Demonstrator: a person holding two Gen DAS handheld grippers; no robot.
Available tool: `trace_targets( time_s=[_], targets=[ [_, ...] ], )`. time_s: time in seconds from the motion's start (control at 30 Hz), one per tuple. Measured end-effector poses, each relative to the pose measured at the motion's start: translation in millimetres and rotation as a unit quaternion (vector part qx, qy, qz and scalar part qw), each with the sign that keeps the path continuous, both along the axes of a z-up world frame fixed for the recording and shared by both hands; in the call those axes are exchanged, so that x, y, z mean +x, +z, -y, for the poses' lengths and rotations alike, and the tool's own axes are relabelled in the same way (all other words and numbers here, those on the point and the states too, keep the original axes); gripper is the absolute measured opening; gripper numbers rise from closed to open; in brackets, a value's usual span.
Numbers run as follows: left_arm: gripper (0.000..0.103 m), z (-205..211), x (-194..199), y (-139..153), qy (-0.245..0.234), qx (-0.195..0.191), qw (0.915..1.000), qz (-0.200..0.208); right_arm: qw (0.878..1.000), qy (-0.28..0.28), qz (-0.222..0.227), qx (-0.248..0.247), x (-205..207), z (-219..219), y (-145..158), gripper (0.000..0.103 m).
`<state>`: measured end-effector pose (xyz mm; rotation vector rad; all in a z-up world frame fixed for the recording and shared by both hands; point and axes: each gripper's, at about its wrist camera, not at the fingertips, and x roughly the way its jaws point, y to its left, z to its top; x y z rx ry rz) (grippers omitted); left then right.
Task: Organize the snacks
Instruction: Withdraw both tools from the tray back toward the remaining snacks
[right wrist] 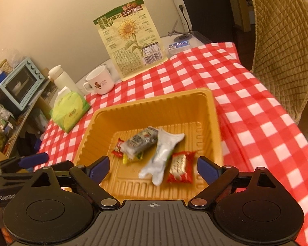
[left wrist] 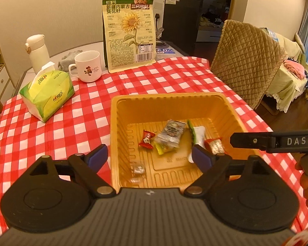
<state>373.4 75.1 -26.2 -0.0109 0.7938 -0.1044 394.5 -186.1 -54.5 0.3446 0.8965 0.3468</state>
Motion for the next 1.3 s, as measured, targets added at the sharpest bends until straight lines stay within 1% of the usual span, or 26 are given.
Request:
trace_targets(
  time_s=[0.07,0.37,0.6,0.87,1.03,1.3],
  targets=[
    [0.094,4.4,-12.1,3.9,0.001,0.001,1.0000,0.003,1.000,0.005,0.002,-0.002,-12.0,4.7,2.3,0.093],
    [0.097,20.1,-76.4,19.3,0.015,-0.009,0.9998,0.013,0.999,0.033,0.018,-0.016,-67.2,17.1,13.1,0.095],
    [0.098,29.5,-127.7,24.3,0.038,-0.014,0.9991,0.012,0.997,0.077,0.020,-0.015,-109.8,19.8,17.5,0.096],
    [0.100,37.3,-186.1,21.1,0.069,-0.020,0.9974,0.007,0.991,0.132,0.017,-0.024,-150.6,20.7,13.1,0.097],
    [0.100,39.3,-214.3,17.7,0.096,-0.023,0.9951,0.001,0.985,0.165,0.022,-0.034,-171.4,21.1,10.3,0.097],
    [0.100,42.4,-255.2,10.1,0.140,-0.026,0.9898,-0.006,0.976,0.212,0.023,-0.040,-193.3,18.1,2.7,0.097]
  ],
)
